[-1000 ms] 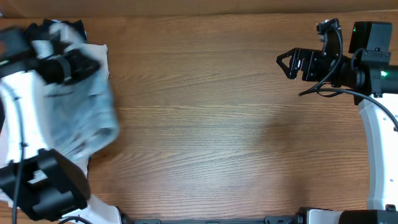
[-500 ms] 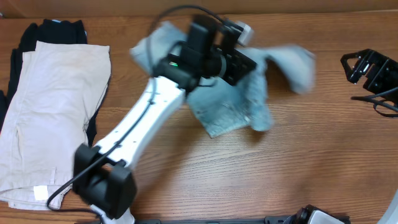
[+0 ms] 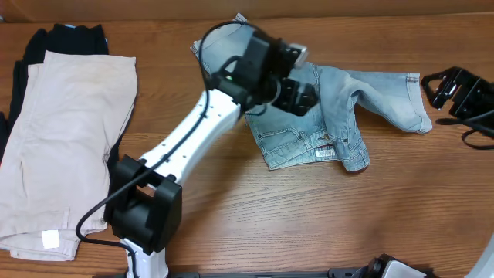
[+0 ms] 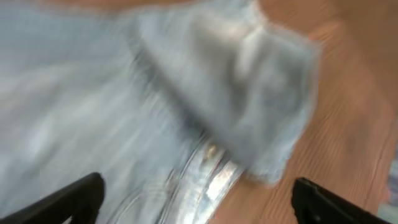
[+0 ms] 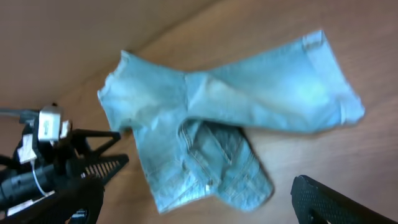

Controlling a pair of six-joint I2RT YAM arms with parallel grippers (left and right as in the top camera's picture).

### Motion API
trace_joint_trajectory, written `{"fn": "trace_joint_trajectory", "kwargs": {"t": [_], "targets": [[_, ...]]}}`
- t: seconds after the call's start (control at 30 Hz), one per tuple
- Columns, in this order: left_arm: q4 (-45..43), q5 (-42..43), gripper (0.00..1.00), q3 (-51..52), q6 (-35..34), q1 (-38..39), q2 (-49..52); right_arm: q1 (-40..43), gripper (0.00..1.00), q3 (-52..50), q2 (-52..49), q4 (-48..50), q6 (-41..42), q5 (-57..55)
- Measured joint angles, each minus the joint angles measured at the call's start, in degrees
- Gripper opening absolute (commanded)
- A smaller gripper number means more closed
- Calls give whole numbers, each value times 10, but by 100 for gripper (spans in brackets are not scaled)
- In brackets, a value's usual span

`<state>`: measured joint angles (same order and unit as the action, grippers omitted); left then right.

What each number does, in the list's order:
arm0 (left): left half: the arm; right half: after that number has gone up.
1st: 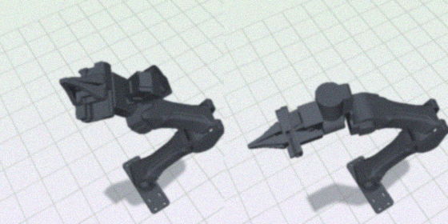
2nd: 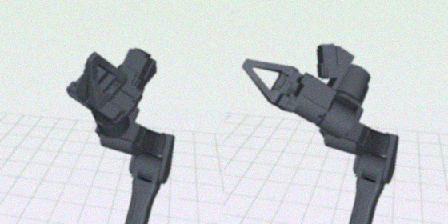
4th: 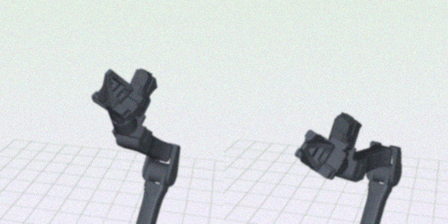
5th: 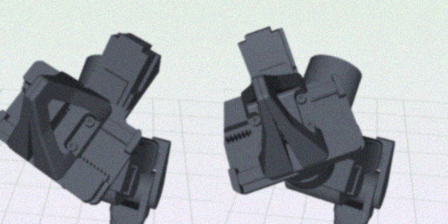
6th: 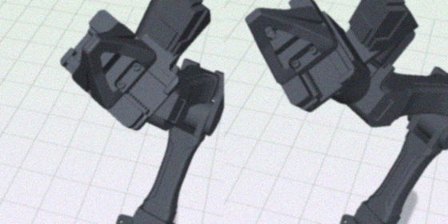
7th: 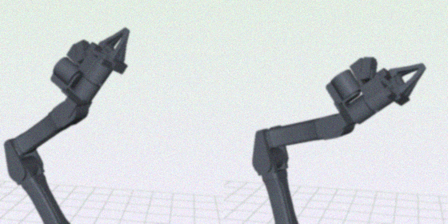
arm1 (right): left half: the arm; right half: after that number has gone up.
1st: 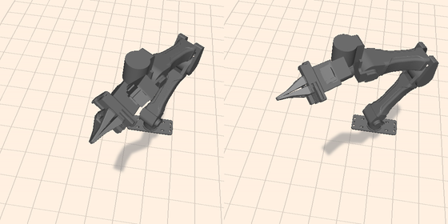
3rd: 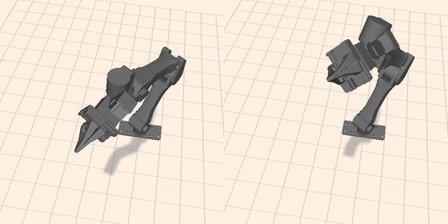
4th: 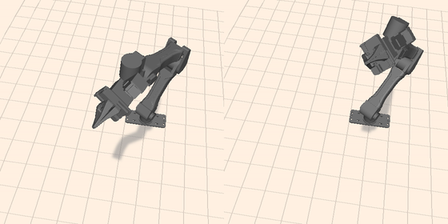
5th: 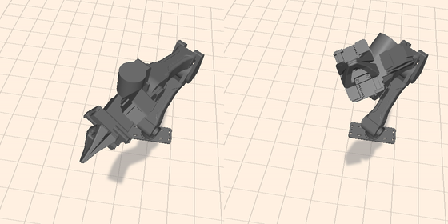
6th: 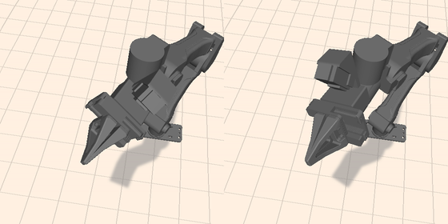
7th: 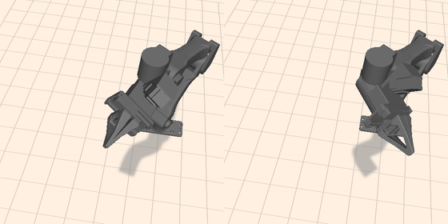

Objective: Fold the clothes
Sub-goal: 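Grasp the shorts waistband with both grippers, left and right sides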

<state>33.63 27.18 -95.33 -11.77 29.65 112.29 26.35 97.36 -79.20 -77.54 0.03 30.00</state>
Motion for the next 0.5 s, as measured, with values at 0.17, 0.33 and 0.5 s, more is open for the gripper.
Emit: {"fn": "trace_joint_trajectory", "kwargs": {"t": [0.17,0.33,0.5], "targets": [[165,-9,88,-3,22,-51,-4,-35,94,-17,-28,-53,0,-47],[248,-50,91,-3,92,-45,-4,-74,93,-110,-30,-33,0,-67],[299,-69,93,-2,202,-21,-4,-123,90,-230,-31,50,17,-75]]}}
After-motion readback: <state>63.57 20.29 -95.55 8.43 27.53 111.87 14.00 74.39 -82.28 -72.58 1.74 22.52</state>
